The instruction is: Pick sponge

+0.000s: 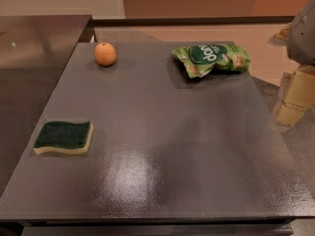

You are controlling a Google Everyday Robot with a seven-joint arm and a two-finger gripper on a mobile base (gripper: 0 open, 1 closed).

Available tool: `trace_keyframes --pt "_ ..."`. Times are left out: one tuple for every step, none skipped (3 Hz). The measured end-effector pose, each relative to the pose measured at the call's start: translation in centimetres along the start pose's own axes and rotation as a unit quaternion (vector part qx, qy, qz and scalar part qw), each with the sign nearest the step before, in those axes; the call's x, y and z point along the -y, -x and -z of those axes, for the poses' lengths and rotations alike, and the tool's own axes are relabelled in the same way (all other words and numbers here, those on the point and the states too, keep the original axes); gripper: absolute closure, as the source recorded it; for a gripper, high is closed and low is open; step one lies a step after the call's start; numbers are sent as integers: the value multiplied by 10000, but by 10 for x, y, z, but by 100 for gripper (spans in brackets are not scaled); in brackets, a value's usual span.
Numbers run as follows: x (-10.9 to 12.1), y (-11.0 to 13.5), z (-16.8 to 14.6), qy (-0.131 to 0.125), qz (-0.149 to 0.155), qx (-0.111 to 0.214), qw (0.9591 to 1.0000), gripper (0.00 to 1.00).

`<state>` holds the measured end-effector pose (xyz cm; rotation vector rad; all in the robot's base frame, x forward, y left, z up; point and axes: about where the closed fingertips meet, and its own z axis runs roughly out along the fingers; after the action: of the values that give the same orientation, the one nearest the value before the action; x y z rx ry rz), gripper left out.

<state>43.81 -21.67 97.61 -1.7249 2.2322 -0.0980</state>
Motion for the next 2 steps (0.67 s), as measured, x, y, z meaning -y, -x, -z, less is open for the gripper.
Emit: trace_keyframes --pt "0 0 0 -1 0 1 10000 0" --pt "-3 11 -3 52 69 140 9999 0"
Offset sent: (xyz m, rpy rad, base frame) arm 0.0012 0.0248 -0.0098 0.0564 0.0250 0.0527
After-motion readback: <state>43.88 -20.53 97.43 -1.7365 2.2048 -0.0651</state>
